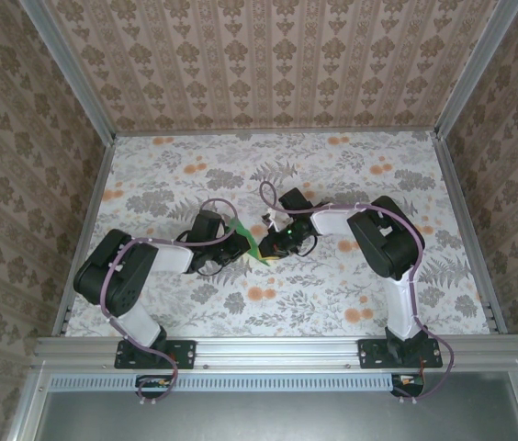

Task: Fold a paper plane with a square sheet of paper (pick it up from the middle)
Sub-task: Fold the wing for the fifth time at the center of the table.

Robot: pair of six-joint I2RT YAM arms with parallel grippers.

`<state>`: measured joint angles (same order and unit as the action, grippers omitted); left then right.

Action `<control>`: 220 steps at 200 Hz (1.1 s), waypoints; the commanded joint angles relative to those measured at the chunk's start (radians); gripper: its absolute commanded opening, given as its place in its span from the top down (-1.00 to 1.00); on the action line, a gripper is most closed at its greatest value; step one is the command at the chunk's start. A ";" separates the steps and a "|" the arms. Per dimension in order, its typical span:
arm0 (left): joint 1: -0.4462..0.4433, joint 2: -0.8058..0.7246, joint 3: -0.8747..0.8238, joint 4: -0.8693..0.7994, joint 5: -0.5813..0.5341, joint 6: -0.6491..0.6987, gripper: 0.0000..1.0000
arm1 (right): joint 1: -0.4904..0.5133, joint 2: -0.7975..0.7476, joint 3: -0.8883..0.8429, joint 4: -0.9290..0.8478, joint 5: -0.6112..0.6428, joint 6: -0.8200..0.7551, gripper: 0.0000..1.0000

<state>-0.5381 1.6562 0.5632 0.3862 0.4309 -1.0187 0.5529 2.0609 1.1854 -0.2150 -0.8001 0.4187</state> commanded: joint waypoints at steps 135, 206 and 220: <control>0.001 0.034 0.013 -0.079 -0.037 0.018 0.77 | 0.074 -0.058 0.078 -0.125 0.079 -0.028 0.83; 0.001 0.035 0.020 -0.095 -0.041 0.019 0.78 | 0.076 0.002 0.090 -0.173 0.102 -0.049 0.84; 0.000 0.033 0.023 -0.100 -0.044 0.020 0.78 | 0.074 0.008 0.085 -0.175 0.110 -0.051 0.84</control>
<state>-0.5373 1.6600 0.5762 0.3580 0.4290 -1.0187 0.6285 2.0377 1.2537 -0.3355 -0.6918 0.3908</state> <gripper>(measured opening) 0.110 0.080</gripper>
